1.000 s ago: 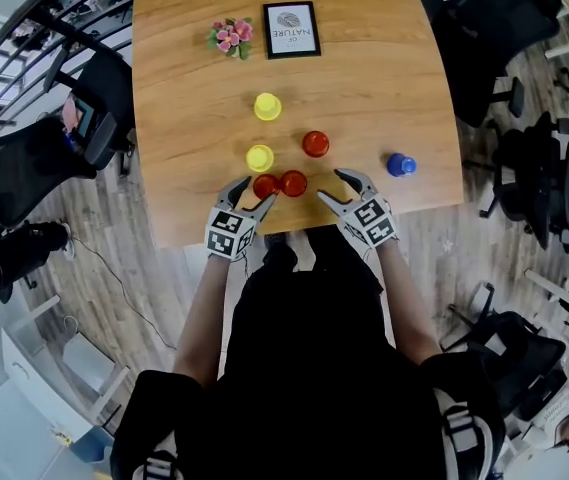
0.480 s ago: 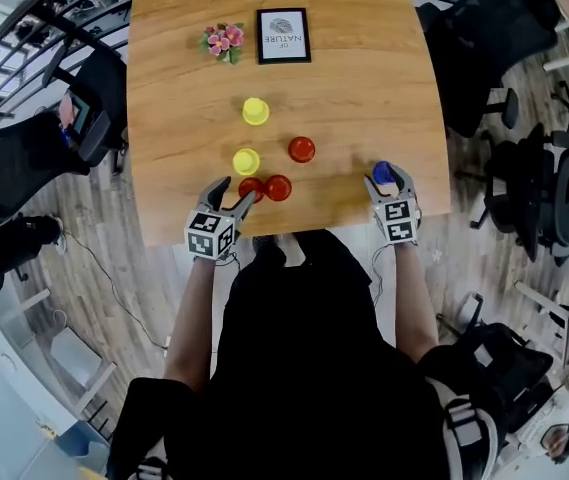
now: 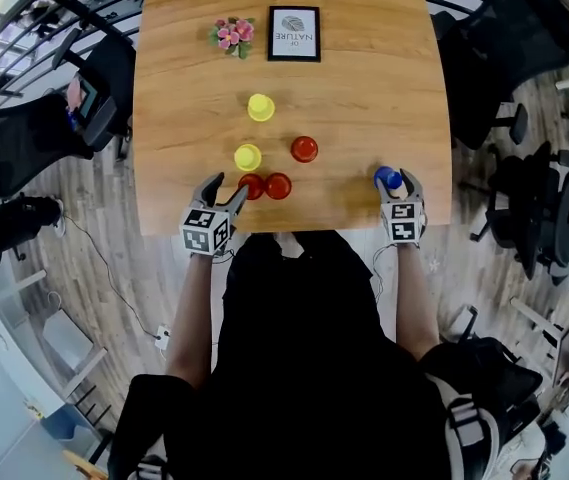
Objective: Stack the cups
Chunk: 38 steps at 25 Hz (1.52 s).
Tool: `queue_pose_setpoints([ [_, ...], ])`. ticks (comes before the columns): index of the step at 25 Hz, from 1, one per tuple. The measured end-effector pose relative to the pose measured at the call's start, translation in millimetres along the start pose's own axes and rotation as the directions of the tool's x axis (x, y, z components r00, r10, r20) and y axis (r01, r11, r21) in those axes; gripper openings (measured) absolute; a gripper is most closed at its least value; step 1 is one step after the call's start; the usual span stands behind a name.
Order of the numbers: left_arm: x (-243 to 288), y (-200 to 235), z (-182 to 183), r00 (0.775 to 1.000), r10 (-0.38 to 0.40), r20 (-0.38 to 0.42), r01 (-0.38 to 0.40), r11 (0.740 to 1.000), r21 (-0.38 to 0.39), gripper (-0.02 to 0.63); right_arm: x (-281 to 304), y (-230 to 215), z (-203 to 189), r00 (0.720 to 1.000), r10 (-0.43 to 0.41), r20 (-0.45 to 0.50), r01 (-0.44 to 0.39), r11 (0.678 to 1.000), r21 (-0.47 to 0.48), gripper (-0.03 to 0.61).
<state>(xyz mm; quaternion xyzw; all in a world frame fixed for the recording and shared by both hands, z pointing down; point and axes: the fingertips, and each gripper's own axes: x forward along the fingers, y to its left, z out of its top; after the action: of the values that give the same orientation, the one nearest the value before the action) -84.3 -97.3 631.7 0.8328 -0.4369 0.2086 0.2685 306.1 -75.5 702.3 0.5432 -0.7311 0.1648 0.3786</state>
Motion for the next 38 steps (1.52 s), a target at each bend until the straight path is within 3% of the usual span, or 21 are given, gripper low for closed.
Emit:
queue_pose_setpoints([
  [1, 0, 1, 1, 1.0, 0.0, 0.005, 0.0, 1.0, -0.004, 0.282, 1, 1, 2, 1.0, -0.001, 0.002, 0.001, 1.0, -0.001, 0.235],
  [13, 6, 28, 5, 0.998, -0.067, -0.001, 0.067, 0.997, 0.034, 0.281, 4, 76, 34, 0.999, 0.017, 0.051, -0.017, 1.0, 0.012, 0.23],
  [21, 12, 37, -2, 0.993, -0.112, -0.034, 0.113, 0.992, 0.058, 0.281, 12, 152, 66, 0.989, 0.133, 0.069, -0.128, 0.989, -0.07, 0.229],
  [38, 31, 36, -2, 0.974, -0.214, -0.075, 0.221, 0.969, 0.113, 0.281, 16, 213, 87, 0.976, 0.197, 0.098, -0.194, 0.98, -0.041, 0.221],
])
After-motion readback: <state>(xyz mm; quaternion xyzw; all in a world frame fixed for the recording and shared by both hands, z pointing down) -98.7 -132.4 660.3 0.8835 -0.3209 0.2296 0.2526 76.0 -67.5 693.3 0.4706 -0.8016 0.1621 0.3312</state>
